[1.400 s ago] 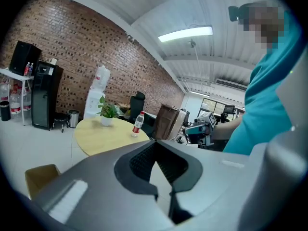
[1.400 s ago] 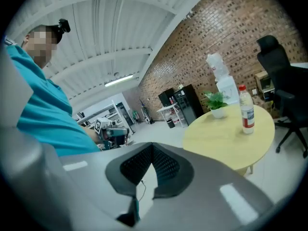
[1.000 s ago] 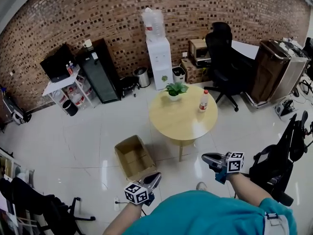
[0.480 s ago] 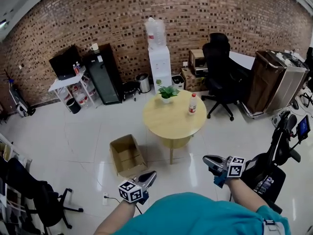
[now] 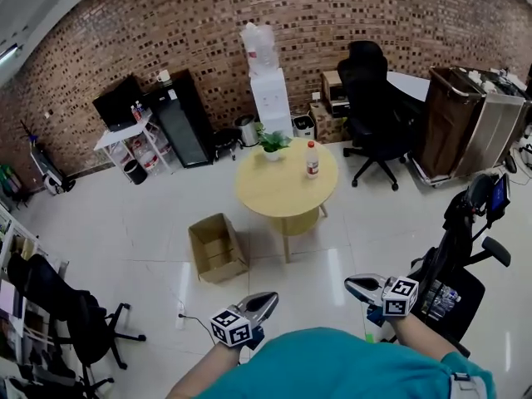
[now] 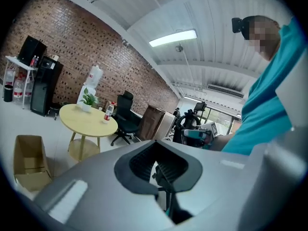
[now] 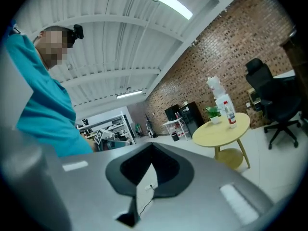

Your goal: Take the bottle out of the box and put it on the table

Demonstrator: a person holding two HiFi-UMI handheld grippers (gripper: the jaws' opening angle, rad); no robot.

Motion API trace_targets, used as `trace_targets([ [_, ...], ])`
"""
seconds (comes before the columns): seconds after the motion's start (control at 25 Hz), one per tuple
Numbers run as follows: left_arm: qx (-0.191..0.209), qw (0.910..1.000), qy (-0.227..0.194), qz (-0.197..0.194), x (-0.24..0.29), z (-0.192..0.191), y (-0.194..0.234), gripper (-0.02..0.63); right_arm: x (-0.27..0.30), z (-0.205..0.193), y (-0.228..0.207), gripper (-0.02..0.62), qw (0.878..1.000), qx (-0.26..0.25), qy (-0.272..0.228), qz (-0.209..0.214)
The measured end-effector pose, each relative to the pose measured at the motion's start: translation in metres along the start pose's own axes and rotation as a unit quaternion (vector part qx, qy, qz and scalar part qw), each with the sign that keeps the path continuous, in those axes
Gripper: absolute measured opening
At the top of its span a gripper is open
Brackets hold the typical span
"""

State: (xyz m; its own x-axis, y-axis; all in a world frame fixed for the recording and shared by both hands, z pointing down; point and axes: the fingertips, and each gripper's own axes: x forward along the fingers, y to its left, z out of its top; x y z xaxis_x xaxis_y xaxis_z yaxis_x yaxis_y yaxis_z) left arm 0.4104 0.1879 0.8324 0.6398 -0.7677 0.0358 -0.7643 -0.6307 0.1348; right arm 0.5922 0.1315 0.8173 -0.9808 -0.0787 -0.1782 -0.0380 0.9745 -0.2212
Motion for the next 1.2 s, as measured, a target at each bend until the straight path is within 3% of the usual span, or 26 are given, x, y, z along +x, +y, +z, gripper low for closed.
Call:
trace_targets([
  [0.28,0.018,0.9993,-0.027,-0.017,-0.046,0.015,-0.023,0.000,0.012,-0.003,0.050,0.000,0.999,-0.022,0.026,-0.014],
  [0.44,0.017,0.9992,-0.023,-0.026,-0.077,0.008,-0.031,0.000,0.036,-0.003,0.078,0.000,1.000,-0.009,0.007,-0.007],
  [0.6,0.024,0.9992,-0.013,-0.030,-0.102,-0.005,-0.033,0.000,0.064,-0.008,0.098,0.000,0.999,-0.044,0.023,0.002],
  [1.2,0.016,0.9989,-0.039,-0.020,-0.126,0.012,-0.017,0.000,0.087,-0.005,0.104,0.000,0.997,-0.065,0.036,0.002],
])
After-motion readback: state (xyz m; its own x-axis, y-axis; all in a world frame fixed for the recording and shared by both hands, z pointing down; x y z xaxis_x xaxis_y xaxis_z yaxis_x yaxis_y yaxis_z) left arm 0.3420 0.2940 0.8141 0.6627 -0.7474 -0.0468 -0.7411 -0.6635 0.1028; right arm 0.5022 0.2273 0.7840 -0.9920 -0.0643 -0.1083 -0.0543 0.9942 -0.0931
